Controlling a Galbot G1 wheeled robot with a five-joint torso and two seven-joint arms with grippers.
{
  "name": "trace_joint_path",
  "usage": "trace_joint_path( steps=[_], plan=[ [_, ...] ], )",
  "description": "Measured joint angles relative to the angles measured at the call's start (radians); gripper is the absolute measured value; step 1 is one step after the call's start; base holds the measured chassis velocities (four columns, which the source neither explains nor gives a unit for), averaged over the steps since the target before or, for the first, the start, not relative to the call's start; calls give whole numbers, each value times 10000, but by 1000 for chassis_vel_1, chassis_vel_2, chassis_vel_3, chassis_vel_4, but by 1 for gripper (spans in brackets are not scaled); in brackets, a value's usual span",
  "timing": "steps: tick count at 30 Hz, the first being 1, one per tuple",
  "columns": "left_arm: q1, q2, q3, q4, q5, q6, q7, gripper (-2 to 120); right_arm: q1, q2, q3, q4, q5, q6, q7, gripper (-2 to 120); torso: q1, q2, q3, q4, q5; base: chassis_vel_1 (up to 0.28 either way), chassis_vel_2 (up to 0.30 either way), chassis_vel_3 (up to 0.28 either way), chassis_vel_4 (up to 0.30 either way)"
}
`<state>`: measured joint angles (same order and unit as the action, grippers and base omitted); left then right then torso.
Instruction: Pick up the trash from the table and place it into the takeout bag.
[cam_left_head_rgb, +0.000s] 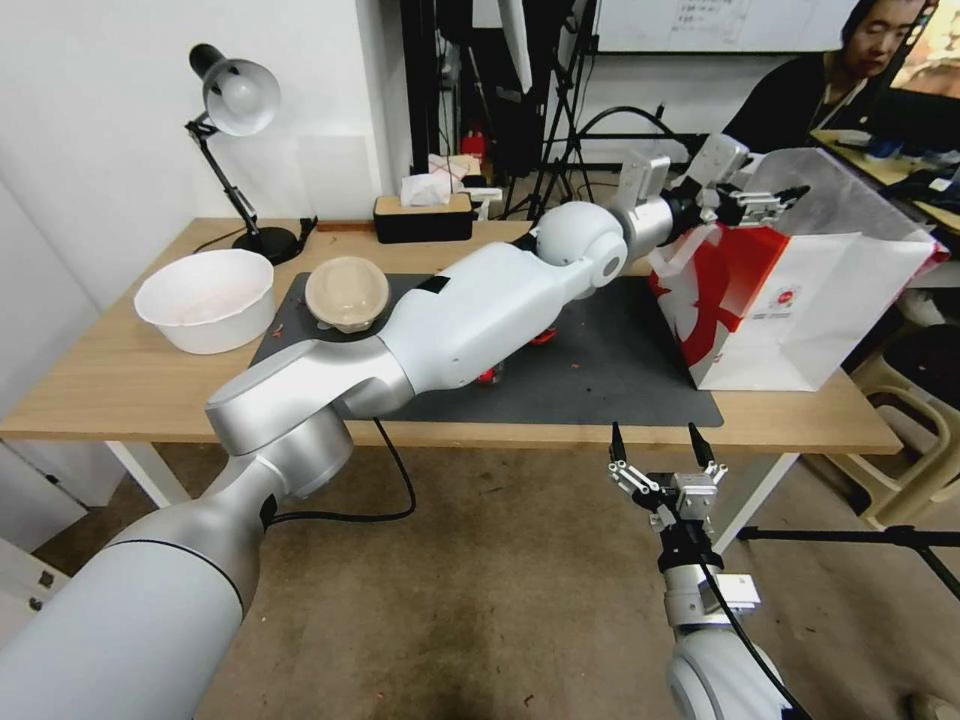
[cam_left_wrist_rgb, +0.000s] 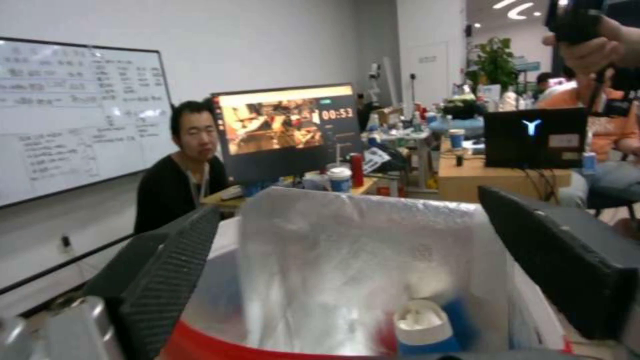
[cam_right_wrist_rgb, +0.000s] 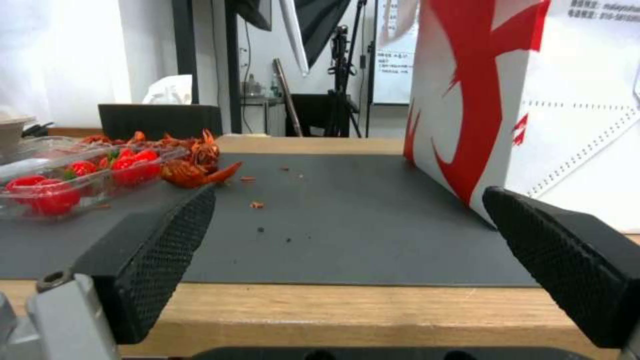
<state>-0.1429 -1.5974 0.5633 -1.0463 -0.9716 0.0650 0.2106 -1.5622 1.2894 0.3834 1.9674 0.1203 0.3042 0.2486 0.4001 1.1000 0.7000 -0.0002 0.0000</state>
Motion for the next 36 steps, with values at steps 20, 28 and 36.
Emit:
trace_joint_path(
  steps=[20,28,36],
  plan=[
    [1952,3254,-1519,-2234,178,226,-576,100,-43,-9,2,35,-18,-28,2,100,1,0,0,5,-6,0,0,0,0],
    [4094,5039,-3255,-4121,771,312,-1152,100,-76,-19,-88,57,-70,-53,1,100,-1,0,-1,2,-2,0,0,0,0],
    [5403,5928,-4188,-5080,943,397,-1499,100,-59,39,-157,58,-126,-60,2,100,-1,0,-1,2,-2,0,0,0,0]
  ],
)
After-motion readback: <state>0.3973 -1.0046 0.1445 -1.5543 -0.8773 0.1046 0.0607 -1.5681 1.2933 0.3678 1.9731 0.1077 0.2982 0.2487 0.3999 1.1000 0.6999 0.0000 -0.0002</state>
